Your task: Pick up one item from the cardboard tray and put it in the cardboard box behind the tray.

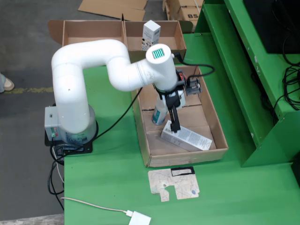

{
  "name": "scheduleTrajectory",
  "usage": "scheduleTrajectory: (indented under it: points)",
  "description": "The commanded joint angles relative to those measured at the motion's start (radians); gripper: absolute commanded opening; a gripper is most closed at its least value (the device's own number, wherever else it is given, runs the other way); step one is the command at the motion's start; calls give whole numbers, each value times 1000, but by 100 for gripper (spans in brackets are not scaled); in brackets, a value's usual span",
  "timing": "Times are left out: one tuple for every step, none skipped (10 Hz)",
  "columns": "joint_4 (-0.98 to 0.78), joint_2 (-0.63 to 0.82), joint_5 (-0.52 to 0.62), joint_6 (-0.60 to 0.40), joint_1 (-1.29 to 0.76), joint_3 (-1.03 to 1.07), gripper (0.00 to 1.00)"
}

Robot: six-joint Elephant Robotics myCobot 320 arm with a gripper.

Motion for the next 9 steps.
scheduleTrajectory:
  points:
    - [9, 71, -28, 51, 97, -19, 100]
    - [9, 71, -28, 51, 97, -19, 100]
    - [6, 88, -41, 77, 137, -35, 100]
    - [3, 104, -59, 97, 175, -49, 100]
    - [6, 100, -67, 106, 199, -50, 100]
    - [4, 100, -87, 128, 245, -54, 100]
    - [4, 100, -87, 128, 245, -54, 100]
    - [0, 99, -99, 148, 277, -54, 100]
    - [0, 99, -99, 148, 277, -54, 100]
